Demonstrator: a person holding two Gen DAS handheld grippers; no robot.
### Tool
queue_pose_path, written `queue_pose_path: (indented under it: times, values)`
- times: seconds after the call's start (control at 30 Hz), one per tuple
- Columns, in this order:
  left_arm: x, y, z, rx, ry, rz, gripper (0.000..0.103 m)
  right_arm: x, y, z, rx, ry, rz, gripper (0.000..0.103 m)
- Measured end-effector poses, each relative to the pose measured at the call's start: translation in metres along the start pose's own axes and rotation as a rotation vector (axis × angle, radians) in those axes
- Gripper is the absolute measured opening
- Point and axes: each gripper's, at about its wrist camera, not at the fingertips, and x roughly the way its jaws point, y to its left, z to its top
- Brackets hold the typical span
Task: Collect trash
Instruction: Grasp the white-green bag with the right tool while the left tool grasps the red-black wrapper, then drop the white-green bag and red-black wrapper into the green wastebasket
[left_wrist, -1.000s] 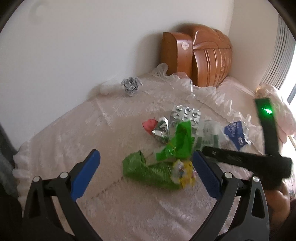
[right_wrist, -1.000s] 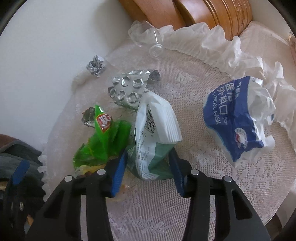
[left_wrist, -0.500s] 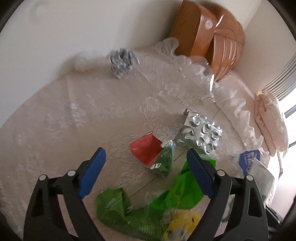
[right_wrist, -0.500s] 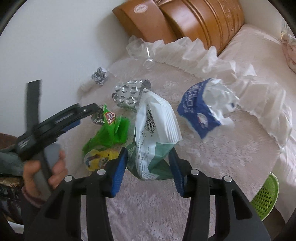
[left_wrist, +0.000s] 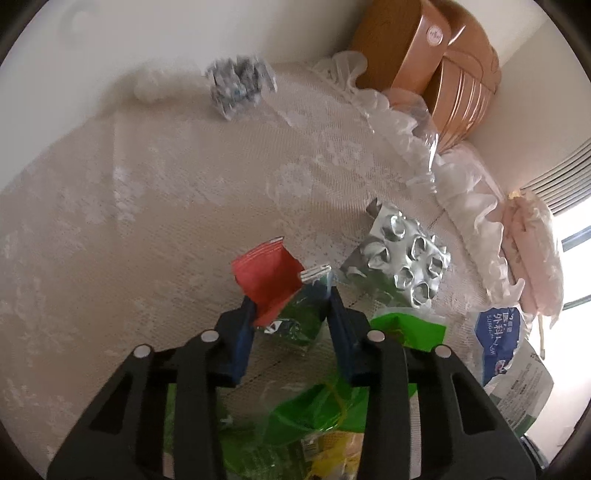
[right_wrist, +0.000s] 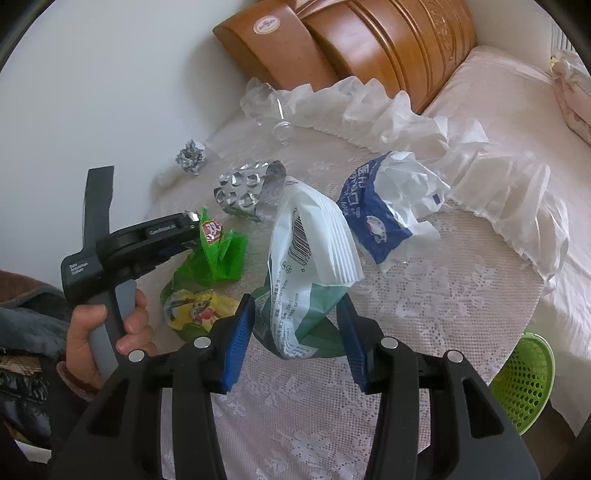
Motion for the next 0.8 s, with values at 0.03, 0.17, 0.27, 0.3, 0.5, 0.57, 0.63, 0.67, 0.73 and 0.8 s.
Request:
queue_pose_path:
  times: [0.03,0.17,0.27,0.3,0.5,0.57,0.63,0.67,0.73,0.8]
  values:
    - [-0.005,0.0,0.0,0.009,-0.018,0.006,0.036,-0.001,-0.001,-0.001,0.0,-0.003,0.001,0.047]
    - [-0.034,0.003,-0.001,0.036,-0.083,0.028,0.036,-0.009,-0.001,-0.003,-0.011,-0.025,0.006,0.047]
    - [-0.066,0.001,-0.01,0.065,-0.144,0.057,0.036,-0.021,0.0,-0.007,-0.038,-0.058,0.009,0.047]
    - [-0.075,0.001,-0.014,0.069,-0.158,0.062,0.036,-0.027,0.001,-0.009,-0.052,-0.073,0.007,0.047]
    - [-0.137,-0.019,-0.061,0.088,-0.225,0.035,0.036,-0.058,-0.004,-0.024,-0.105,-0.142,-0.001,0.047]
    - [-0.149,-0.031,-0.08,0.106,-0.229,0.011,0.036,-0.071,-0.009,-0.033,-0.124,-0.164,-0.015,0.047]
    - [-0.159,-0.048,-0.102,0.137,-0.231,-0.029,0.036,-0.084,-0.019,-0.045,-0.14,-0.175,-0.029,0.047]
    - [-0.163,-0.06,-0.114,0.161,-0.227,-0.047,0.036,-0.088,-0.024,-0.05,-0.145,-0.176,-0.033,0.047]
    - [-0.164,-0.081,-0.132,0.201,-0.214,-0.079,0.036,-0.099,-0.038,-0.063,-0.155,-0.17,-0.062,0.047]
    - [-0.163,-0.103,-0.148,0.251,-0.19,-0.117,0.036,-0.107,-0.053,-0.071,-0.145,-0.164,-0.08,0.047]
